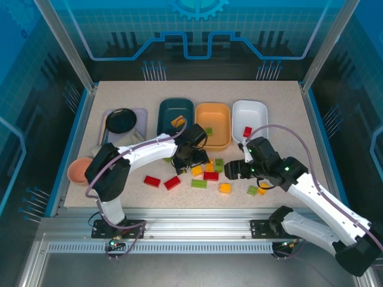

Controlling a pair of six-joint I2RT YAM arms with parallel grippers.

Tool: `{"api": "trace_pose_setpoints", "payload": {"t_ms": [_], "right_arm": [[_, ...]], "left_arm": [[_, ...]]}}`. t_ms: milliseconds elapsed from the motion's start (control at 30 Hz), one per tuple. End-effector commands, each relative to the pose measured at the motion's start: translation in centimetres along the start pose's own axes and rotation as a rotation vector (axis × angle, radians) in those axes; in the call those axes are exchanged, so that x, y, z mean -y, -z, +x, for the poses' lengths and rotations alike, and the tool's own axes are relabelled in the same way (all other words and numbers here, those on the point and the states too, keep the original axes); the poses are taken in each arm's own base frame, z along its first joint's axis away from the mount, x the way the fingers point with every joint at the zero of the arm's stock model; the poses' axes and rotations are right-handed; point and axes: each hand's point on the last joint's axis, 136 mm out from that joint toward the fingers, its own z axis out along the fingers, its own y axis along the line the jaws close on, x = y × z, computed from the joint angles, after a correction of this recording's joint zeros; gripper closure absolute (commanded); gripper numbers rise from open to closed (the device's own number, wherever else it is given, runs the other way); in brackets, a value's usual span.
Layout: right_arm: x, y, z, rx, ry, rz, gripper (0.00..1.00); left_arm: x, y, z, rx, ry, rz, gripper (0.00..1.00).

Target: Sort the legos into containers by color

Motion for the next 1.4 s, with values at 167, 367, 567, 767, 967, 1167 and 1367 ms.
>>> {"api": "trace_pose_setpoints", "payload": {"t_ms": [167, 367, 567, 767, 967, 1167, 1367], "right_arm": [[0.4, 1.2, 1.4, -0.008, -0.033, 0.003, 0.15], [0.3, 1.1, 1.2, -0.003, -0.044, -0.002, 0.15], [0.2, 0.9, 1.0, -0.004, -0.048, -0.001, 0.16], [0.4, 1.7, -0.1, 0.034, -0.054, 0.020, 0.17], [-0.1, 3.2, -3.7, 0.124, -0.080, 0.025, 0.17], [-1.4, 2.2, -8.7, 0.191, -0.170, -0.043, 0.17], [0.7, 0.4, -11.7, 0.174, -0.372, -0.035, 0.17]], "left_arm": [[-1.1, -2.4, -0.3, -0.008, 0.053, -0.111, 0.20], [-1.1, -3.6, -0.3, -0.006, 0.039, -0.111, 0.31], [-1.0, -3.5, -0.5, 0.023, 0.019, -0.103, 0.47], [-1.1, 0.5, -1.4, 0.114, -0.025, -0.101, 0.50], [-1.7, 7.6, -4.4, 0.244, -0.048, -0.061, 0.50], [-2.2, 10.7, -11.3, 0.326, -0.030, -0.030, 0.50], [-0.5, 8.1, -17.6, 0.312, -0.040, -0.036, 0.50]]}}
